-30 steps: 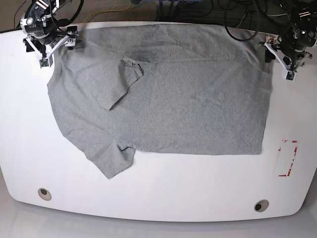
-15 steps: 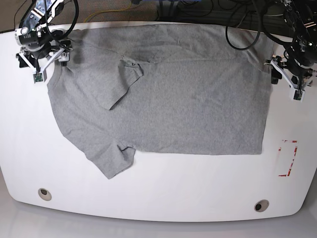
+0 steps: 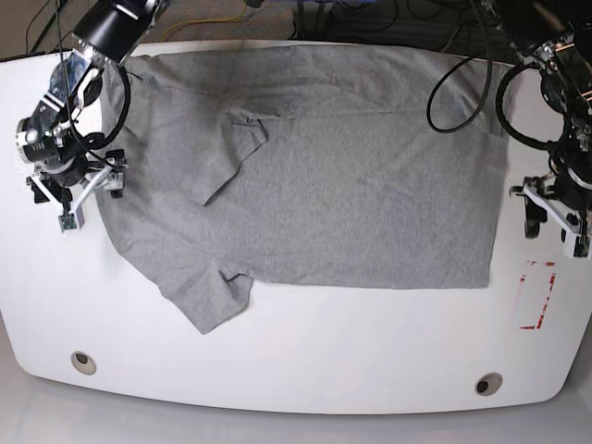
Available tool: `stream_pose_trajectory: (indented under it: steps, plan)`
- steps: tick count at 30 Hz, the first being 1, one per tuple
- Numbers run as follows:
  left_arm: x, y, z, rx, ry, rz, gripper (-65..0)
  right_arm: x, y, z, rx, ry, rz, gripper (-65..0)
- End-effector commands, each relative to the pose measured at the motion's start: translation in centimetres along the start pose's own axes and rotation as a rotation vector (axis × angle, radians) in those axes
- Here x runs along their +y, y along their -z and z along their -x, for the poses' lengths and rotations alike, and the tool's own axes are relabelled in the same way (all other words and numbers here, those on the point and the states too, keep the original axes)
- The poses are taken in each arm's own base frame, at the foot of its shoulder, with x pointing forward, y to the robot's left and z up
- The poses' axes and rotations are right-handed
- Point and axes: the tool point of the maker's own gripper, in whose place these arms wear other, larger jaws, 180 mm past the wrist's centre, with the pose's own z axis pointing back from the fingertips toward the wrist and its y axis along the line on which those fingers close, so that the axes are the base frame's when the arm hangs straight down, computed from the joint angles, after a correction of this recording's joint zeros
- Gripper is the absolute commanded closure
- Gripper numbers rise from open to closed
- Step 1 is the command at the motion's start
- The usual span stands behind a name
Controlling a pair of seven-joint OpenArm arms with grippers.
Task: Layout the t-shirt on the table in an organized manner, then fold the t-shirt properly
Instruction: 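Move the right gripper to the shirt's hem corner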
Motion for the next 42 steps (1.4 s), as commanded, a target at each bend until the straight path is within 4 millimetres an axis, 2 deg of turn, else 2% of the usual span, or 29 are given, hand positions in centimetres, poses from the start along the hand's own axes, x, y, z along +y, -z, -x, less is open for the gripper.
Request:
stream_pose_trajectory:
  steps: [1,6,14,18,24,28,34,38,42]
  plan:
    - [0.4,0.3,-3.0,-0.074,0.004,0.000,-36.1,-1.5,0.8,-2.4,-0.040,0.015,0.000,-56.3]
    - [1.0,1.9,-4.4,-0.086,-0.045,0.016,-36.1,-2.0,3.5,-4.9,-0.076,0.066,-0.061,-56.3]
    - [1.8,5.1,-4.4,-0.046,-0.146,0.056,-36.0,-2.4,7.4,-7.9,-0.108,0.139,-0.162,-56.3]
    - [2.0,5.8,-4.7,-0.067,-0.171,0.065,-36.0,-2.3,8.9,-8.9,-0.136,0.187,-0.203,-56.3]
    - [2.0,6.3,-4.7,-0.089,-0.186,0.070,-36.0,-2.1,10.8,-9.2,-0.187,0.271,-0.249,-56.6]
    - [2.0,6.4,-4.5,-0.085,-0.188,0.071,-36.0,-1.7,11.8,-8.4,-0.196,0.341,-0.273,-56.8]
    - [2.0,6.4,-4.4,-0.083,-0.188,0.071,-36.0,-0.9,12.1,-8.0,-0.187,0.352,-0.287,-56.4]
    - [2.0,6.4,-3.9,-0.074,-0.186,0.071,-36.0,1.1,12.6,-8.2,-0.185,0.358,-0.322,-56.3]
    - [2.5,6.2,-3.8,-0.069,-0.176,0.059,-36.0,1.7,12.8,-8.2,-0.185,0.360,-0.332,-56.1]
